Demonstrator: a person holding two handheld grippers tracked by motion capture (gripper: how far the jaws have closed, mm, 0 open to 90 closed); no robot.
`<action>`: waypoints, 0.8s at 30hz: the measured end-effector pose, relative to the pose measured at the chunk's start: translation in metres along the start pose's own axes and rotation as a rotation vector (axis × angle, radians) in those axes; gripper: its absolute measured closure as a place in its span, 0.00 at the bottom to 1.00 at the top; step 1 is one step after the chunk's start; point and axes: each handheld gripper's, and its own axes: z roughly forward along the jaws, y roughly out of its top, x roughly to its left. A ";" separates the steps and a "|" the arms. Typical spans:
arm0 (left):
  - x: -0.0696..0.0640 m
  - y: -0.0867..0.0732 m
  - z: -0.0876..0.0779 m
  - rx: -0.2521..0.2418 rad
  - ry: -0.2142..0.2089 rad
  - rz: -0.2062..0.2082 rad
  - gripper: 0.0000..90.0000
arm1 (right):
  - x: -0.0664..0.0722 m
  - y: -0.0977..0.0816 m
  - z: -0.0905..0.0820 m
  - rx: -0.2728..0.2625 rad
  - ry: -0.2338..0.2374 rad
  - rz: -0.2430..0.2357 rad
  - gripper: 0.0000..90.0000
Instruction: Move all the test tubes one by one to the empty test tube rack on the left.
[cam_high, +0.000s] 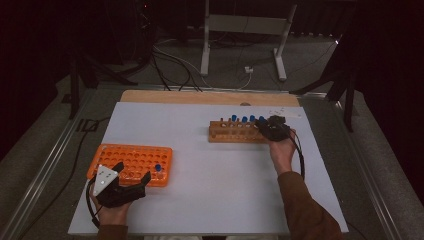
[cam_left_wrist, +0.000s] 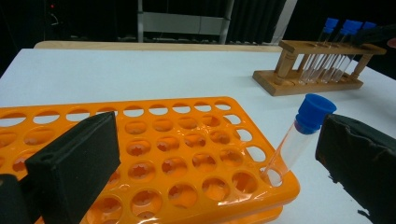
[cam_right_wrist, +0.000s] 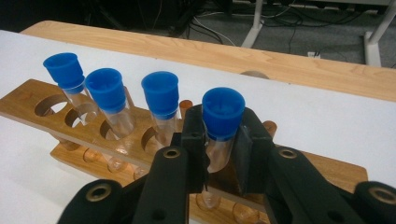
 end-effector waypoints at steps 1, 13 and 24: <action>0.000 0.000 0.000 0.001 0.000 0.000 0.01 | 0.001 0.000 -0.001 -0.002 -0.002 -0.005 0.85; -0.001 0.000 0.001 0.005 0.001 0.006 0.01 | 0.003 0.017 -0.022 -0.068 0.003 -0.026 0.85; -0.001 0.000 0.001 0.008 0.002 0.008 0.01 | 0.004 0.035 -0.046 -0.119 0.026 -0.047 0.86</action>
